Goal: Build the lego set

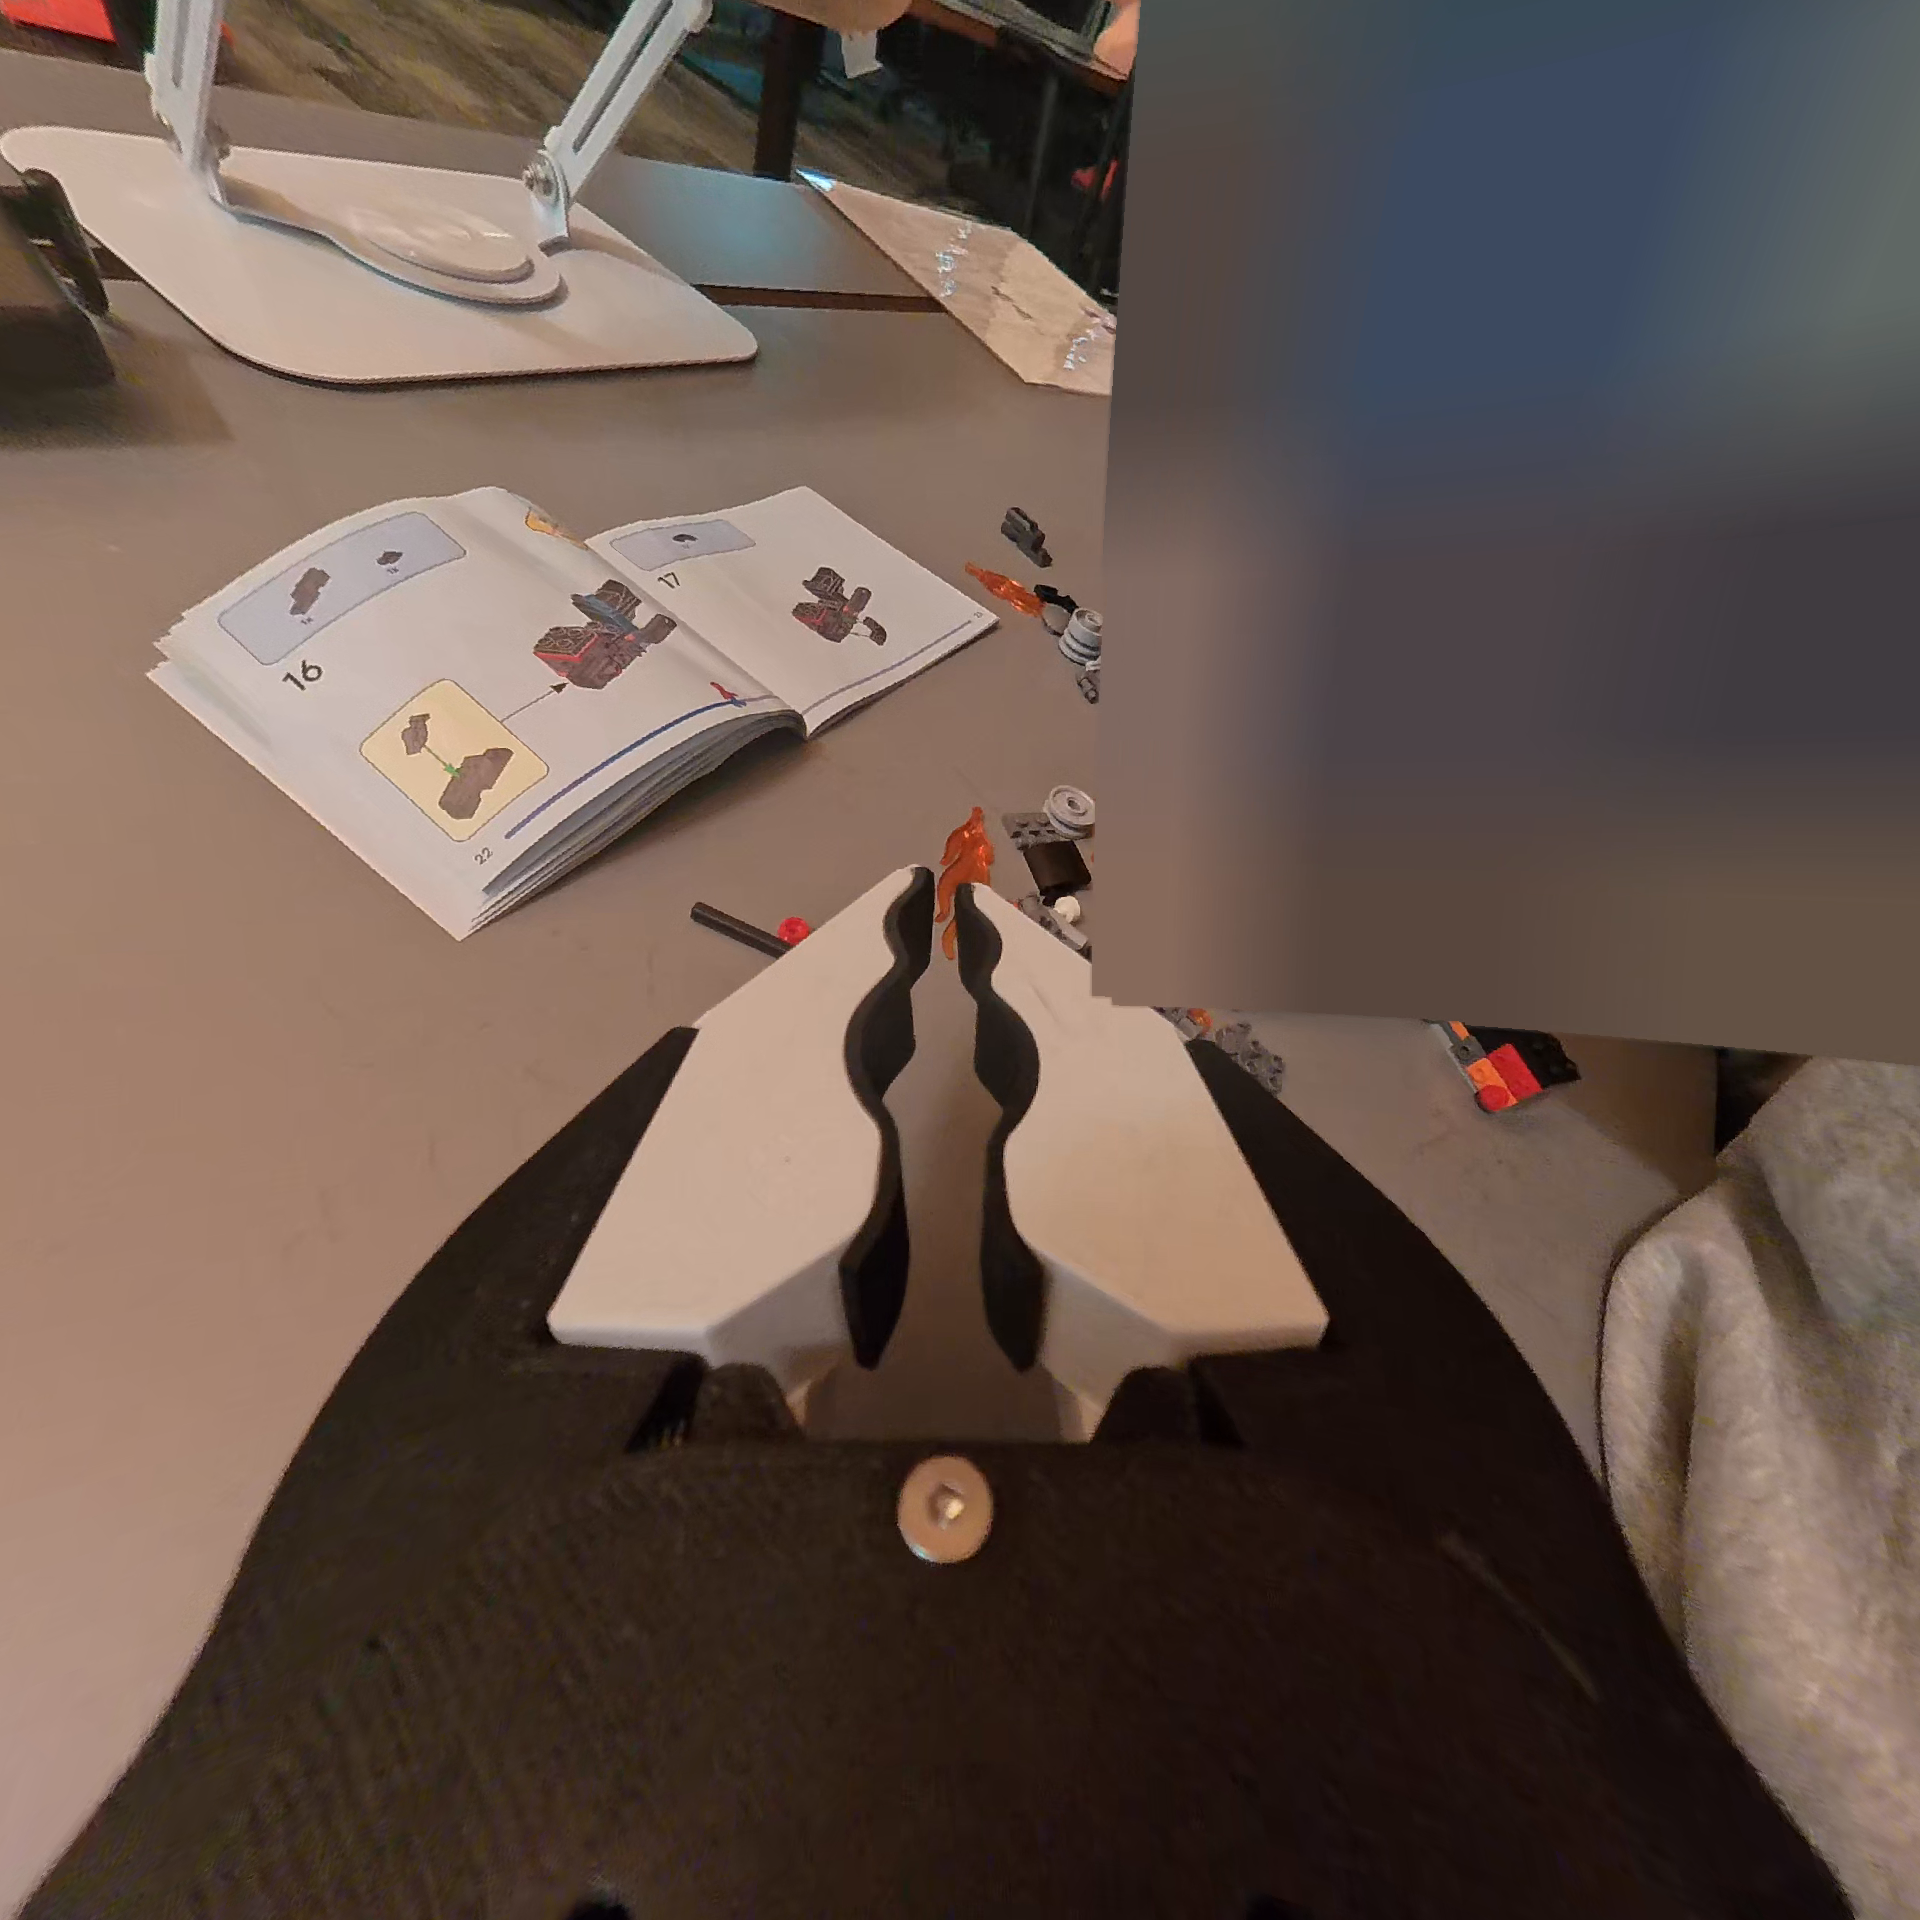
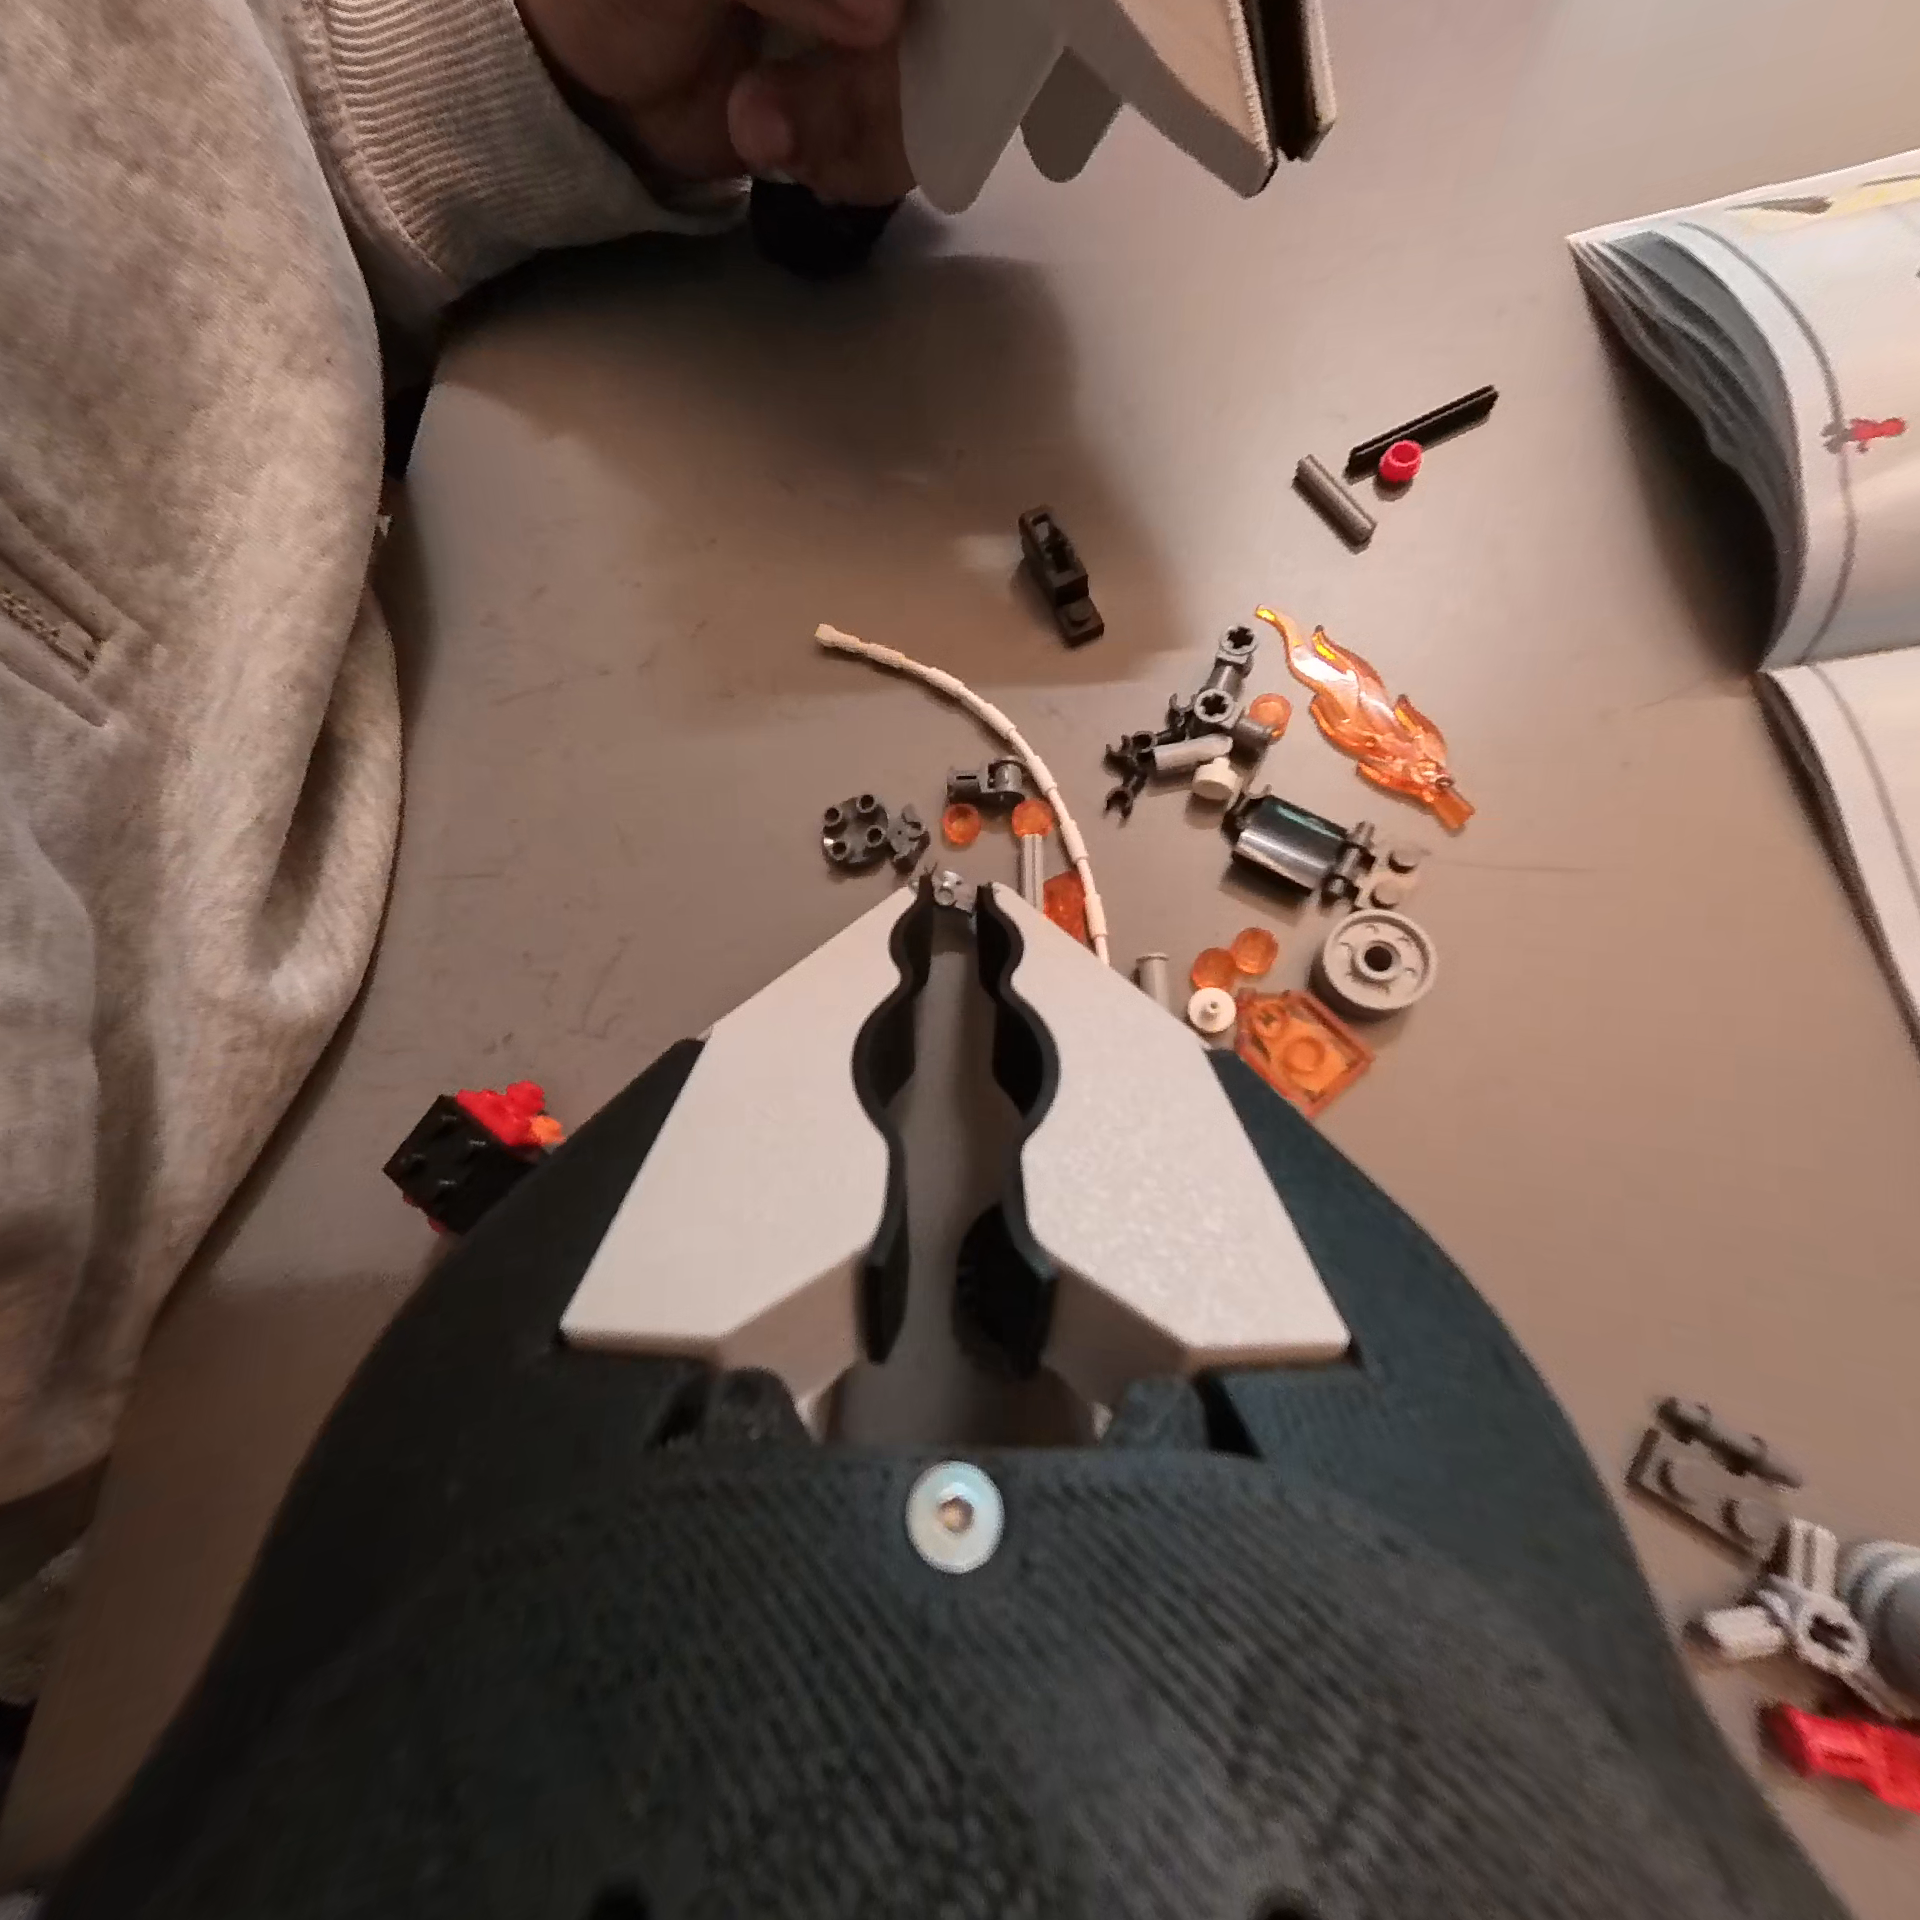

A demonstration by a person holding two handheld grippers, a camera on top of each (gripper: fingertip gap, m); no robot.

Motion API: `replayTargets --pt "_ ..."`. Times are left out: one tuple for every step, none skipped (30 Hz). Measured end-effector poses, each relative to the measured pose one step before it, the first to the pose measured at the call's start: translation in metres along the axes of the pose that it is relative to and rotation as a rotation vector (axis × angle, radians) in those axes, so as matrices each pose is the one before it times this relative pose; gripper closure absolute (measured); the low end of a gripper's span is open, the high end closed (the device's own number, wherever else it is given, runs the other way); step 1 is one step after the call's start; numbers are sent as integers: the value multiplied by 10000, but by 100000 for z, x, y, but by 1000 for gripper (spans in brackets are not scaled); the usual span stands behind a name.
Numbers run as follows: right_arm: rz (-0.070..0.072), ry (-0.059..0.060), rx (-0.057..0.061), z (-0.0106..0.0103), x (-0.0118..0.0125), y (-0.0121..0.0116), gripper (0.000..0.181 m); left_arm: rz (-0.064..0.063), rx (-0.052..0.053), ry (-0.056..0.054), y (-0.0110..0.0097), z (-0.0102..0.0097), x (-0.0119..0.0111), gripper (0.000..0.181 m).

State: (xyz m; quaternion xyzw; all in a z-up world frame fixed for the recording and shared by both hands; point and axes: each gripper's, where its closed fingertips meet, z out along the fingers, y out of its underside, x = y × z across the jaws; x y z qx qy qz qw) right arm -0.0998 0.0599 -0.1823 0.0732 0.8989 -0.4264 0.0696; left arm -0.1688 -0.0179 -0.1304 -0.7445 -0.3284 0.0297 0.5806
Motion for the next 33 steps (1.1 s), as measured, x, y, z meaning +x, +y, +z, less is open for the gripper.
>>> replayTargets --pt "32 -27 4 -9 -1 -11 175 7 2 -3 6 -7 6 180" --pt "36 -30 5 -3 5 -7 175 3 -3 0 2 7 2 180" --pt "38 -32 6 -11 10 -4 175 -11 -16 13 25 13 26 180" --pt "39 -34 6 -9 -6 -16 175 -20 -23 24 42 23 24 180" --pt "36 -31 5 -11 4 -2 175 -16 -18 20 23 8 25 180" --pt "30 -24 6 -9 5 -14 175 -7 -2 2 12 2 4 179" --pt "25 -20 5 -2 7 -3 175 2 5 -1 -3 -1 6 179" --pt "22 -17 4 -8 0 -8 175 0 1 -1 0 -8 -6 179" --pt "24 -17 3 -3 11 -2 175 -3 0 2 -1 0 5 179" --pt "27 -20 4 -10 3 -10 175 -3 0 1 -4 4 -4 179" --pt "28 -19 4 -3 6 -4 175 -1 -5 0 15 8 2 179" --pt "25 -16 4 -3 11 -3 175 2 -6 1 7 4 6 179" --pt "23 -16 4 -1 0 -14 175 1 -3 0 5 -2 0 179" --pt "22 -14 3 -3 6 0 175 -2 -1 2 -3 3 -4 179" --pt "20 -12 3 -10 8 -7 175 -6 -1 3 -3 3 1 179" --pt "16 -10 2 -3 8 3 175 -6 1 2 4 -1 -10 179" --pt "11 -5 2 -1 5 -7 175 -3 0 0 0 0 1 179" --pt "6 1 1 0 7 -3 175 1 -1 -1 1 -1 -1 179" --pt "5 2 1 -1 9 -3 175 1 2 0 -3 1 -1 179" --pt "6 0 1 -8 5 3 175 -1 2 -1 -2 -7 -6 179" --pt "7 -1 1 6 6 4 175 -1 0 2 -1 0 3 179" --pt "9 -2 1 -1 11 -6 175 -1 -2 1 2 -1 2 179" --pt "10 -3 1 -1 8 -6 175 0 1 0 -2 1 -1 179" --pt "12 -4 2 -3 8 7 175 -1 2 2 -3 2 4 179" --pt "15 -5 2 -1 2 -7 175 -6 -5 8 11 4 4 179" --pt "16 -7 2 -3 12 3 175 -4 -7 3 5 -1 -1 179" --pt "13 -5 2 0 3 -8 175 -1 -1 1 9 11 3 179" --pt "10 -3 1 -9 9 0 175 0 4 0 -13 -9 -2 179" --pt "9 -3 1 6 1 3 175 -4 1 2 9 -5 -4 179" --pt "6 -2 1 0 3 -4 175 -7 -6 3 -2 12 -1 179" --pt "2 2 0 -1 11 -3 175 -2 -8 2 14 10 -1 179" --pt "-1 4 0 1 -4 3 175 4 -4 -1 5 -3 -4 179" --pt "-1 3 -1 0 4 1 175 6 5 -5 -11 -4 0 179"
